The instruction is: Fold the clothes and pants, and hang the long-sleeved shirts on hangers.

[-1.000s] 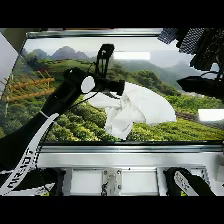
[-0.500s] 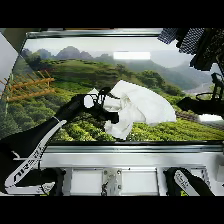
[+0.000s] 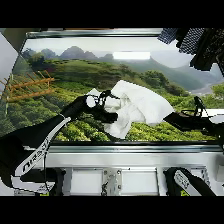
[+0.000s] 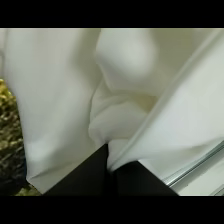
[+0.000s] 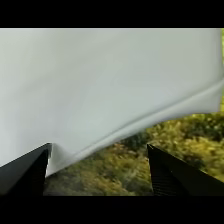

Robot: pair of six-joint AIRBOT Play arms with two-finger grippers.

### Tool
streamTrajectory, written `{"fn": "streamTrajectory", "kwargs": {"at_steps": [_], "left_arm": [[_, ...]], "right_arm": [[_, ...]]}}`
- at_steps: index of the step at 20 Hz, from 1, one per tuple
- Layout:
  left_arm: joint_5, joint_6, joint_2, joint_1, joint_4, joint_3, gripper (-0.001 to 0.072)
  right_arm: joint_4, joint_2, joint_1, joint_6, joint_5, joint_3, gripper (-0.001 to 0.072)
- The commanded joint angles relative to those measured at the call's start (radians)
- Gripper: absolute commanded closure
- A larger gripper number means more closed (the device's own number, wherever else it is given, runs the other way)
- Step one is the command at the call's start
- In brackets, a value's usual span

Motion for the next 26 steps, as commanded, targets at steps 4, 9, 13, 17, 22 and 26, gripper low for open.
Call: {"fn": "streamTrajectory", "kwargs": {"at_steps": [4, 9, 13, 17, 22, 26], "left_arm": [[-0.012, 0.002, 0.022, 0.04, -0.002, 0.002, 0.0696], [-0.051, 0.017, 0.157, 0.14, 0.106, 0.046, 0.0696], [-0.189, 0.016, 0.406, 0.35, 0.144, 0.304, 0.0696], [-0.176, 0.007, 0.635, 0.433, 0.146, 0.482, 0.0696], [-0.163, 0.007, 0.819, 0.437, 0.153, 0.537, 0.0696], [-0.184, -0.064, 0.875, 0.437, 0.153, 0.527, 0.0696]], "right_arm": [[0.364, -0.072, 0.072, -0.107, -0.098, -0.052, 0.0089], [0.373, -0.018, 0.08, -0.212, -0.014, 0.099, 0.0694], [0.371, 0.159, 0.018, -0.183, 0.046, 0.485, 0.0695], [0.371, 0.297, 0.004, -0.169, -0.043, 0.753, 0.0695], [0.363, 0.431, 0.004, -0.159, -0.177, 0.786, 0.0695], [0.293, 0.464, 0.005, -0.057, -0.162, 0.786, 0.0696]]}}
